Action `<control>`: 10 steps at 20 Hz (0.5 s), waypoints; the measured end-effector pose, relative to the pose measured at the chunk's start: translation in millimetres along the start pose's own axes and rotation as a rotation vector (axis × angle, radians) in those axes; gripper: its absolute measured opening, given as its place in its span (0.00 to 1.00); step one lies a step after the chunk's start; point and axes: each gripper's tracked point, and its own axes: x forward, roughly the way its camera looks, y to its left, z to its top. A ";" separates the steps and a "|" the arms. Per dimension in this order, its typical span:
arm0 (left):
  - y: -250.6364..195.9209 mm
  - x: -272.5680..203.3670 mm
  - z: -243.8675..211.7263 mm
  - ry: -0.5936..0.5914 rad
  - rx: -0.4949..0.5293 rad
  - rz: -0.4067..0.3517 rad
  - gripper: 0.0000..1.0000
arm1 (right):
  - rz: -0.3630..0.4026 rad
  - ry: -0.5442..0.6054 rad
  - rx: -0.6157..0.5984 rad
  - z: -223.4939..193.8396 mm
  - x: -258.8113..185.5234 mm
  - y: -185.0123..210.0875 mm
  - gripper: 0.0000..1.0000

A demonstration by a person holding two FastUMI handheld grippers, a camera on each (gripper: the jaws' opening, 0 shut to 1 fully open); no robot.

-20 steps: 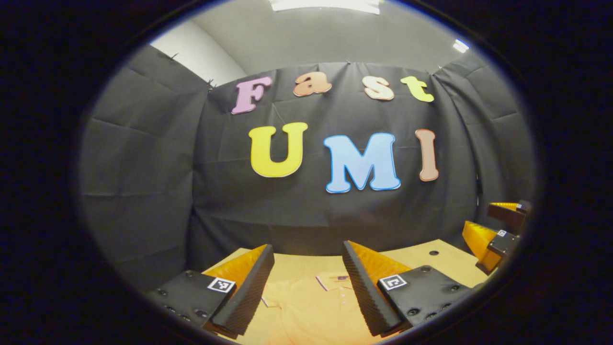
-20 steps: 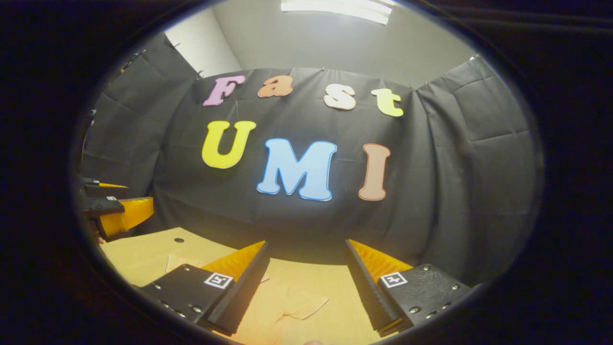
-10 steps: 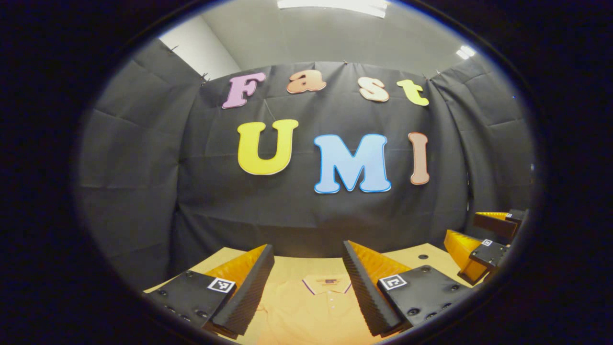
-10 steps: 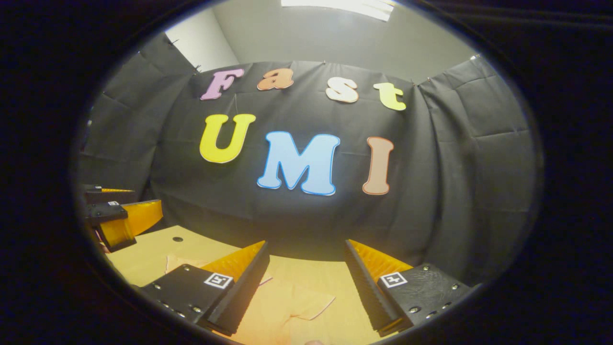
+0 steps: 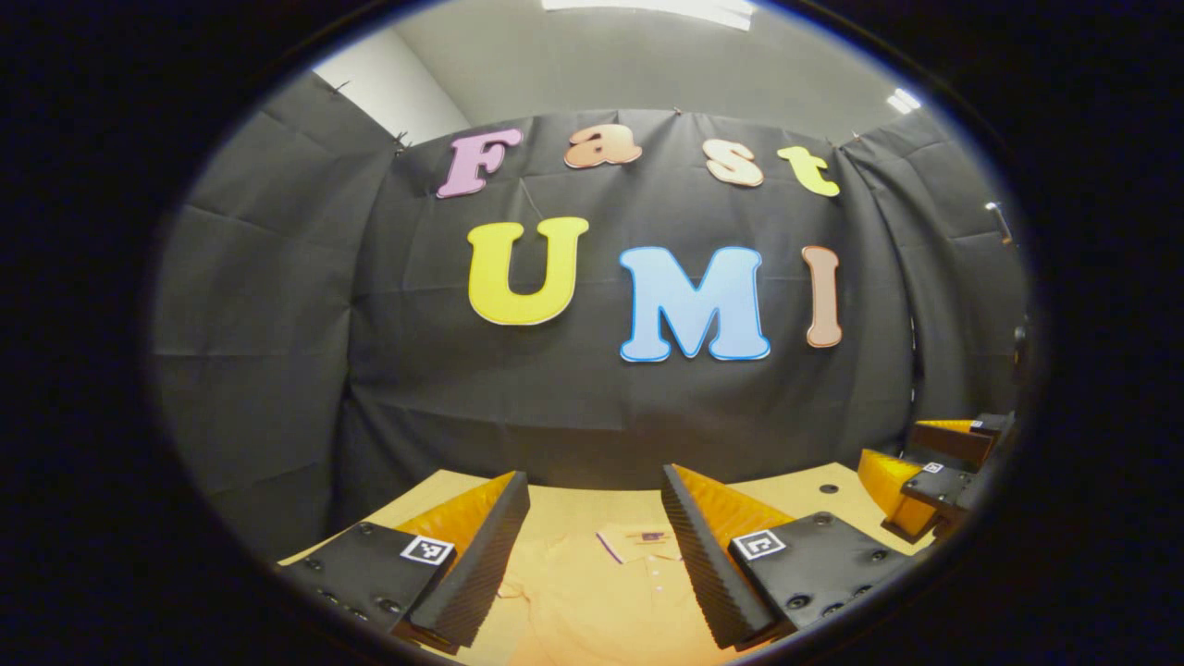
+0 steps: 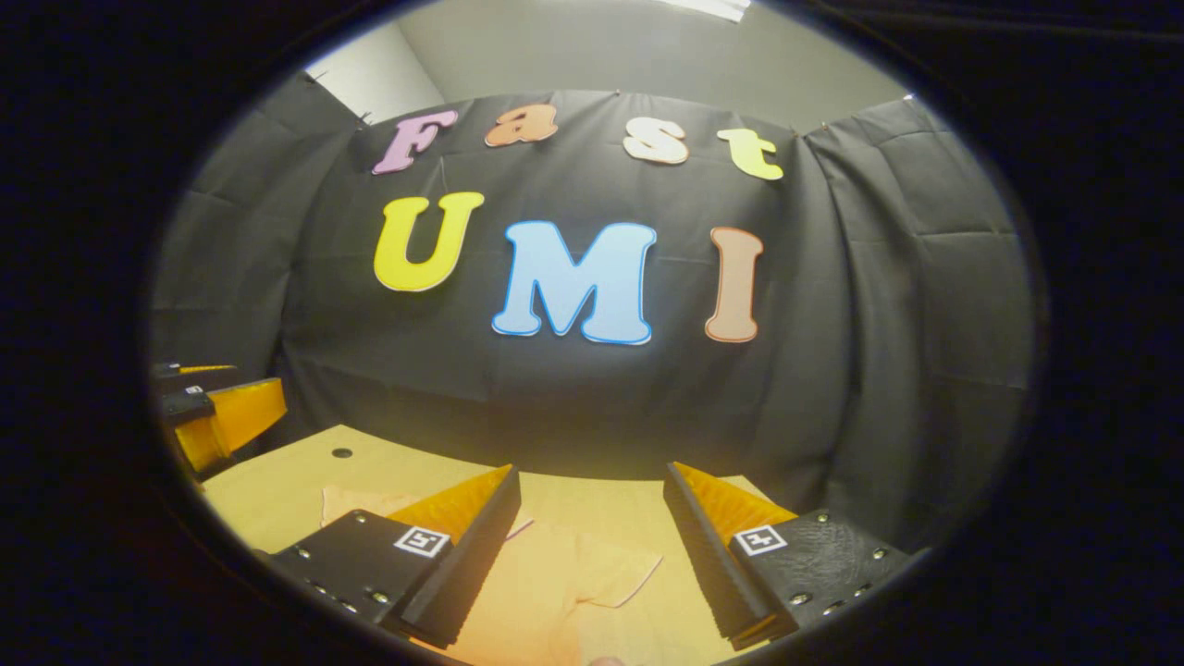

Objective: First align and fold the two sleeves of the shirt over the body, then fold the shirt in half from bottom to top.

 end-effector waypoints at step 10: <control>6.3 -3.2 -6.2 0.029 0.005 0.029 0.94 | -0.079 0.214 0.063 -66.7 57.5 -37.8 0.96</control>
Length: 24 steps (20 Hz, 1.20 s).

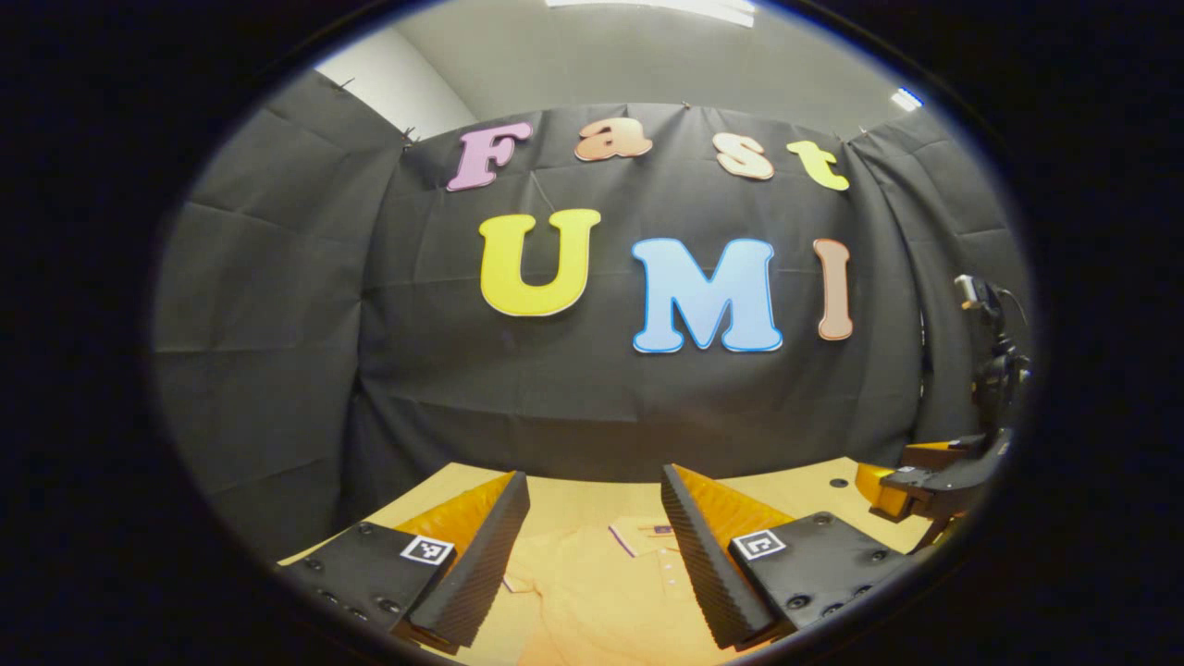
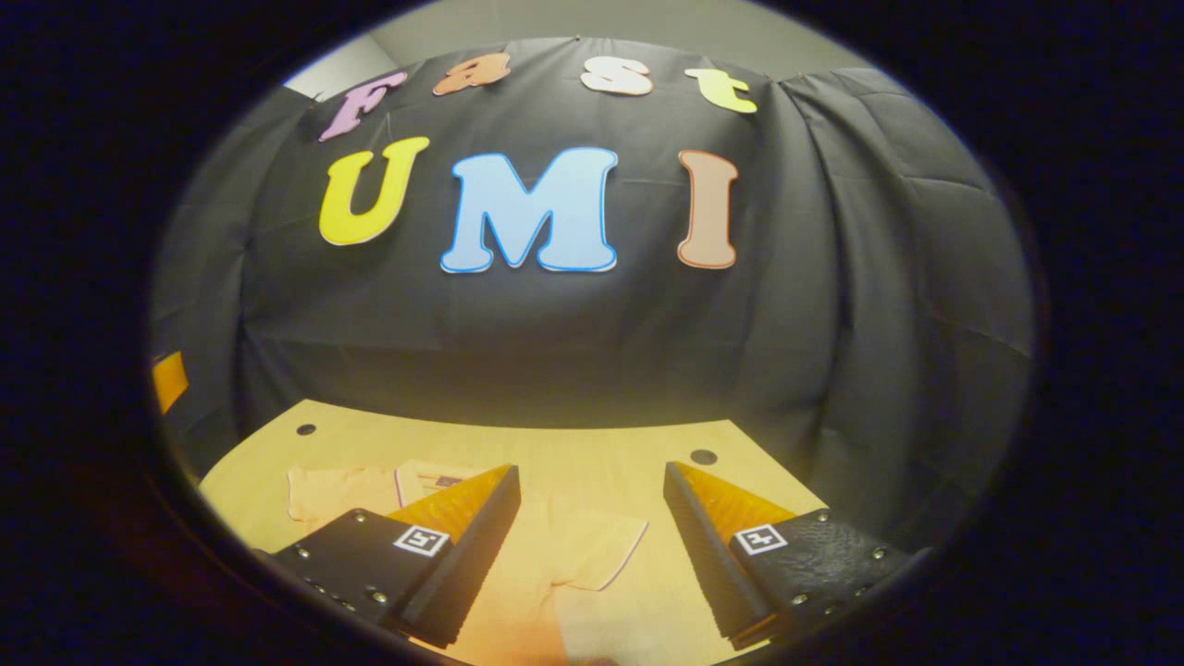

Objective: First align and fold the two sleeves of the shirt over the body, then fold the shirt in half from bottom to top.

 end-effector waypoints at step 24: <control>16.0 -11.8 -12.2 0.072 0.036 0.066 0.94 | -0.054 0.504 0.041 -162.9 153.6 -22.3 0.96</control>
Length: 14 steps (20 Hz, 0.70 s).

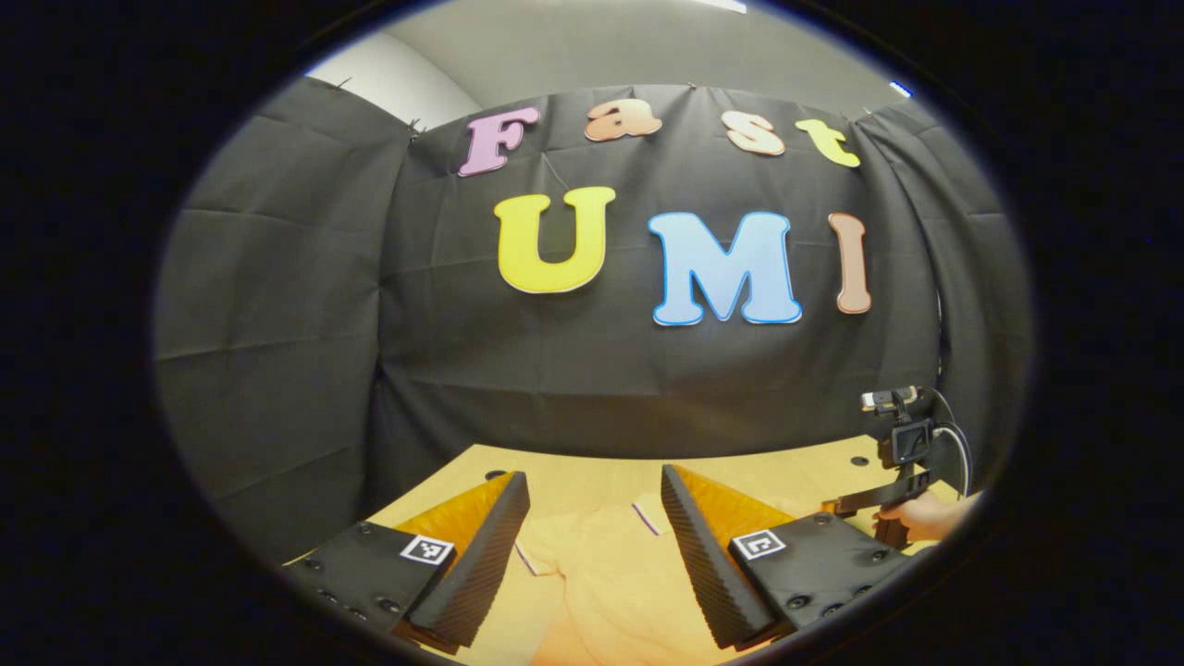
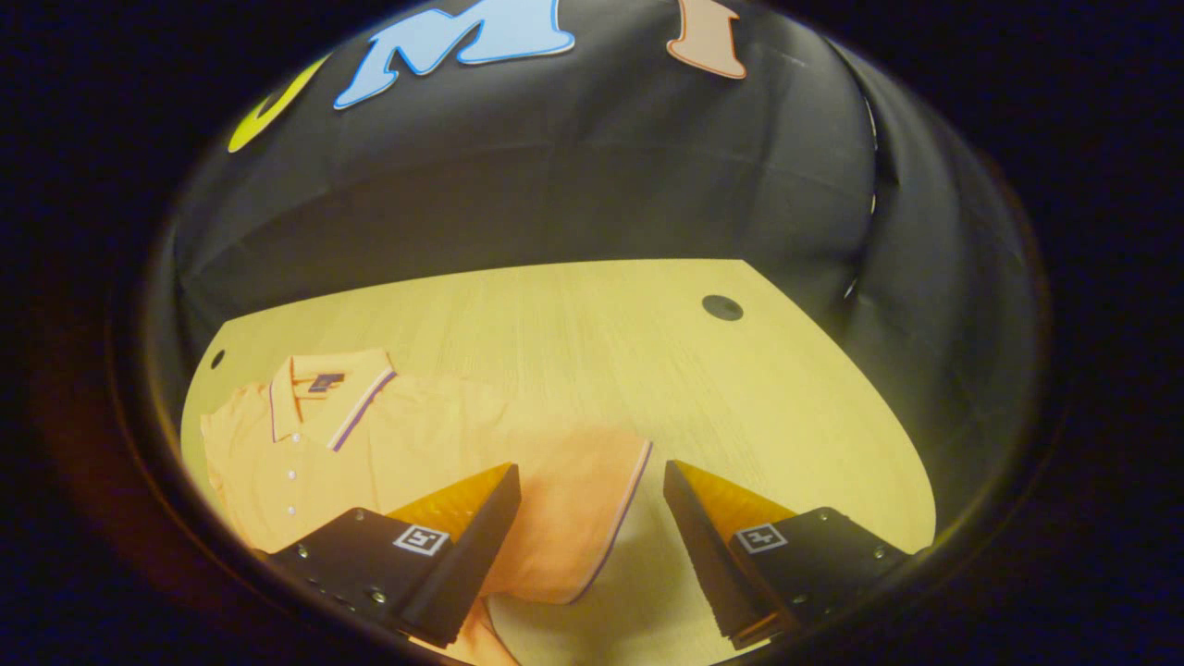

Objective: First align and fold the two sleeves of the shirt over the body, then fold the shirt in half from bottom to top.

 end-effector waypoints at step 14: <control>6.9 -2.6 -3.8 0.008 0.002 0.016 0.94 | 0.047 0.072 0.052 -18.7 21.2 9.1 0.59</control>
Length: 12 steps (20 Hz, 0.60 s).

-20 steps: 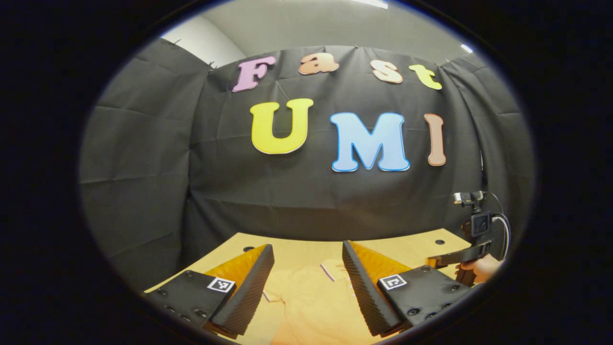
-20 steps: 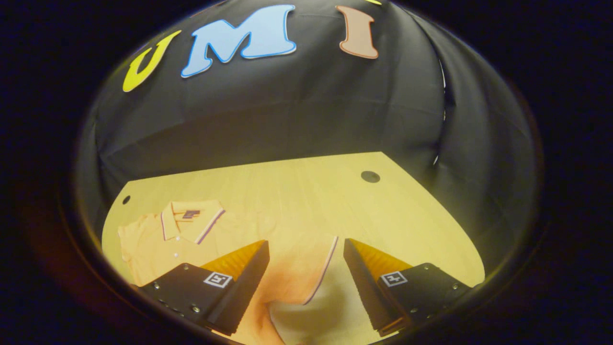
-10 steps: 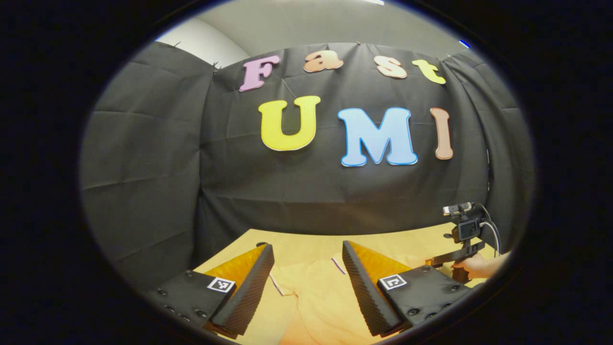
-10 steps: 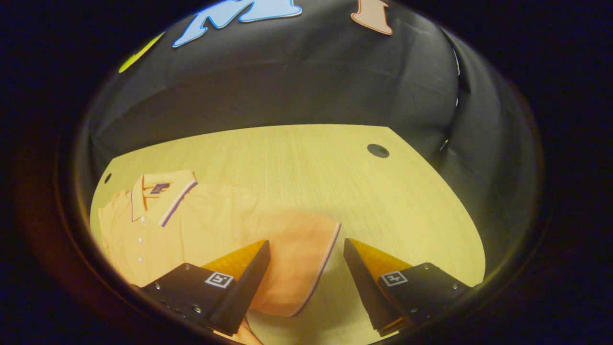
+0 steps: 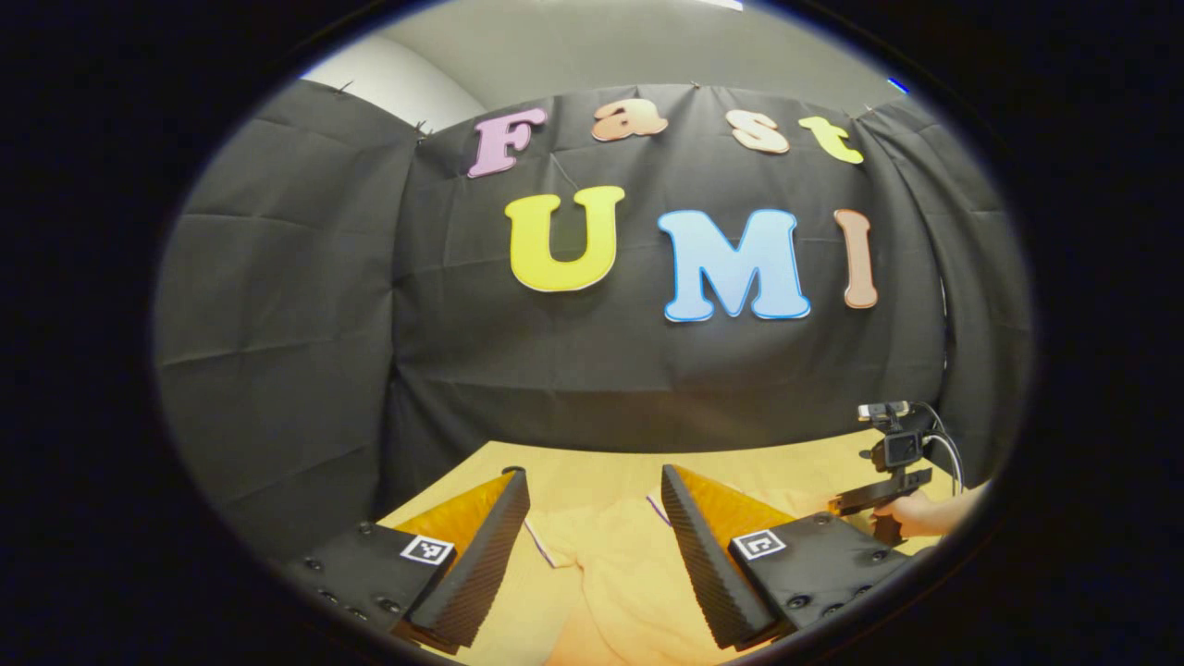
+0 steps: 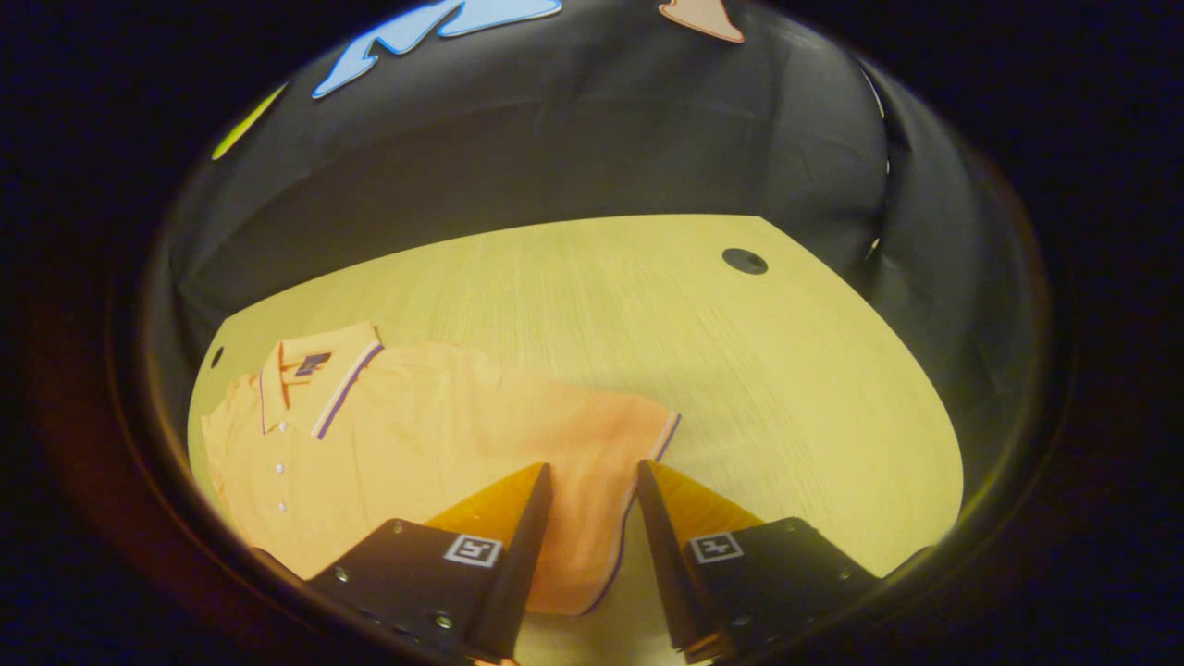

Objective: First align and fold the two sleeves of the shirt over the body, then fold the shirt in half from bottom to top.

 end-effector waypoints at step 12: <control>-7.8 1.2 -7.3 0.030 -0.047 -0.057 0.94 | -0.032 -0.052 -0.005 14.1 -19.8 8.2 0.03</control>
